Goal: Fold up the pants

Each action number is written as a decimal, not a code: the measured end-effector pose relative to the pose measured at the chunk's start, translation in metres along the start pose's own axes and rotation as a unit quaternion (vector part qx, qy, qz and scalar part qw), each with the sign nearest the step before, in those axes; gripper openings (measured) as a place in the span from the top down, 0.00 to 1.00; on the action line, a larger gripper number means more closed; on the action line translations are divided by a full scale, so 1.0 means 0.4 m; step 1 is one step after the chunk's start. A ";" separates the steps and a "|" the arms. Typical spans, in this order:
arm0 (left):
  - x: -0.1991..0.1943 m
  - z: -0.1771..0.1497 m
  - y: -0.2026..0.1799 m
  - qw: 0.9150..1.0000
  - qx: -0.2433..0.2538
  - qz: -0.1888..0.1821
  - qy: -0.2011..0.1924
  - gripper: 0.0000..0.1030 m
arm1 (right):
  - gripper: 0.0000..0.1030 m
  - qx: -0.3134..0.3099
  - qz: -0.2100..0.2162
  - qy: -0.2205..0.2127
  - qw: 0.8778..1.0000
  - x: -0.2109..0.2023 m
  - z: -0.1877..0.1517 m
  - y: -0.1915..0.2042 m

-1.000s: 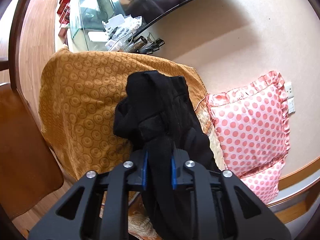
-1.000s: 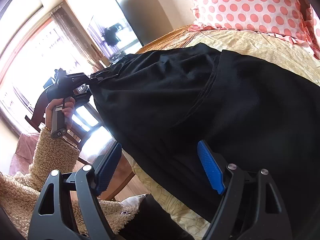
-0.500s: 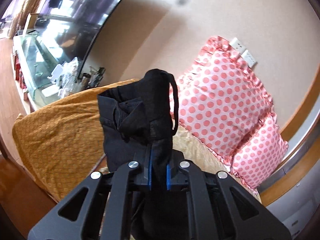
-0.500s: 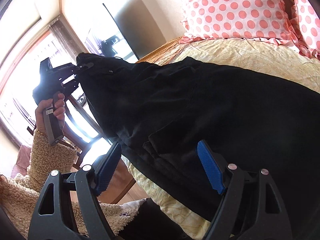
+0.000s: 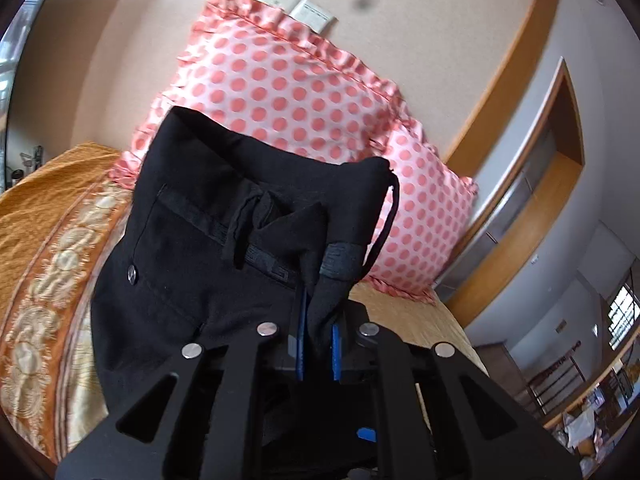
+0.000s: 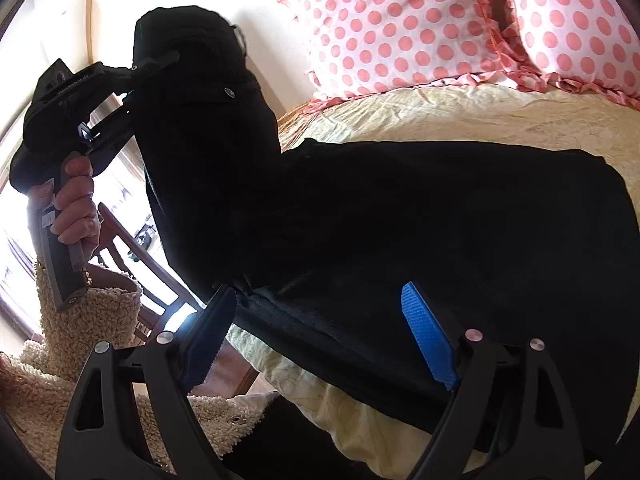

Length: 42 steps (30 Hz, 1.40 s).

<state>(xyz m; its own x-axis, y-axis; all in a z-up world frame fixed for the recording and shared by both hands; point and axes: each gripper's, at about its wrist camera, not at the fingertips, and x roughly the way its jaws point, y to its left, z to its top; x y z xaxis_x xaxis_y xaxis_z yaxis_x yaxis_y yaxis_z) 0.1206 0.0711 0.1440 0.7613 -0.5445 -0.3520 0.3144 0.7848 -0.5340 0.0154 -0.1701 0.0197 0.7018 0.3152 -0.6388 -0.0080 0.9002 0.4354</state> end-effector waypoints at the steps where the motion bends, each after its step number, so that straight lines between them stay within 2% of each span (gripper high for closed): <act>1: 0.024 -0.010 -0.026 1.000 0.006 -0.016 0.012 0.92 | 0.16 0.004 -0.004 -0.003 1.000 -0.013 -0.003 -0.014; 3: 0.067 -0.035 -0.066 0.998 0.016 -0.041 0.034 0.92 | 0.16 0.016 -0.016 -0.009 1.000 -0.034 -0.016 -0.040; 6: 0.154 -0.101 -0.119 0.993 0.026 -0.070 0.090 0.92 | 0.16 0.031 -0.032 -0.016 0.999 -0.061 -0.034 -0.073; 8: 0.219 -0.149 -0.140 0.987 0.022 -0.079 0.134 0.92 | 0.16 0.039 -0.042 -0.021 0.998 -0.086 -0.045 -0.096; 10: 0.254 -0.174 -0.150 0.985 0.018 -0.077 0.154 0.92 | 0.16 0.044 -0.050 -0.028 0.997 -0.107 -0.057 -0.107; 13: 0.254 -0.176 -0.185 0.988 0.036 -0.073 0.132 0.92 | 0.15 0.052 -0.064 -0.040 0.996 -0.147 -0.068 -0.122; 16: 0.255 -0.182 -0.241 0.987 0.070 -0.088 0.111 0.92 | 0.13 0.062 -0.076 -0.052 0.994 -0.184 -0.087 -0.139; 18: 0.283 -0.222 -0.287 0.983 0.099 -0.088 0.130 0.92 | 0.13 0.071 -0.083 -0.056 0.992 -0.200 -0.099 -0.158; 22: 0.337 -0.337 -0.305 0.971 0.127 -0.083 0.187 0.91 | 0.13 0.089 -0.103 -0.069 0.988 -0.242 -0.115 -0.186; 26: 0.321 -0.393 -0.312 0.969 0.152 -0.086 0.174 0.91 | 0.13 0.101 -0.139 -0.085 0.981 -0.302 -0.130 -0.207; 28: 0.325 -0.418 -0.318 0.966 0.173 -0.076 0.176 0.91 | 0.13 0.110 -0.156 -0.090 0.977 -0.326 -0.138 -0.222; 32: 0.357 -0.455 -0.298 0.960 0.178 -0.056 0.211 0.86 | 0.13 0.132 -0.178 -0.103 0.970 -0.368 -0.138 -0.247; 33: 0.354 -0.460 -0.298 0.959 0.182 -0.054 0.212 0.83 | 0.13 0.132 -0.181 -0.107 0.969 -0.373 -0.134 -0.251; 34: 0.345 -0.463 -0.299 0.957 0.190 -0.054 0.212 0.73 | 0.13 0.130 -0.185 -0.111 0.968 -0.379 -0.128 -0.249; 35: 0.329 -0.463 -0.300 0.955 0.193 -0.070 0.213 0.60 | 0.13 0.125 -0.189 -0.115 0.967 -0.385 -0.118 -0.243; 36: 0.310 -0.460 -0.301 0.954 0.191 -0.093 0.212 0.20 | 0.13 0.120 -0.191 -0.119 0.967 -0.387 -0.107 -0.243; 37: 0.284 -0.455 -0.302 0.955 0.190 -0.112 0.200 0.02 | 0.13 0.113 -0.192 -0.123 0.967 -0.392 -0.093 -0.235; 38: 0.251 -0.452 -0.306 0.956 0.200 -0.121 0.178 0.02 | 0.13 0.106 -0.191 -0.128 0.967 -0.394 -0.077 -0.225; 40: 0.211 -0.450 -0.318 0.949 0.239 -0.124 0.161 0.02 | 0.13 0.092 -0.187 -0.135 0.969 -0.389 -0.045 -0.211; 42: 0.180 -0.442 -0.314 0.949 0.273 -0.086 0.135 0.02 | 0.13 0.076 -0.186 -0.137 0.970 -0.378 -0.024 -0.188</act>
<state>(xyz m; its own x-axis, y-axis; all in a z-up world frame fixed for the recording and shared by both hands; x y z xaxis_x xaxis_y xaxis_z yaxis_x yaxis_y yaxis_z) 0.0357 -0.1188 0.0499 0.5227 -0.6764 -0.5189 0.7233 0.6740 -0.1500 -0.0970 -0.2827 0.0777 0.7993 -0.1335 -0.5859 0.3730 0.8747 0.3096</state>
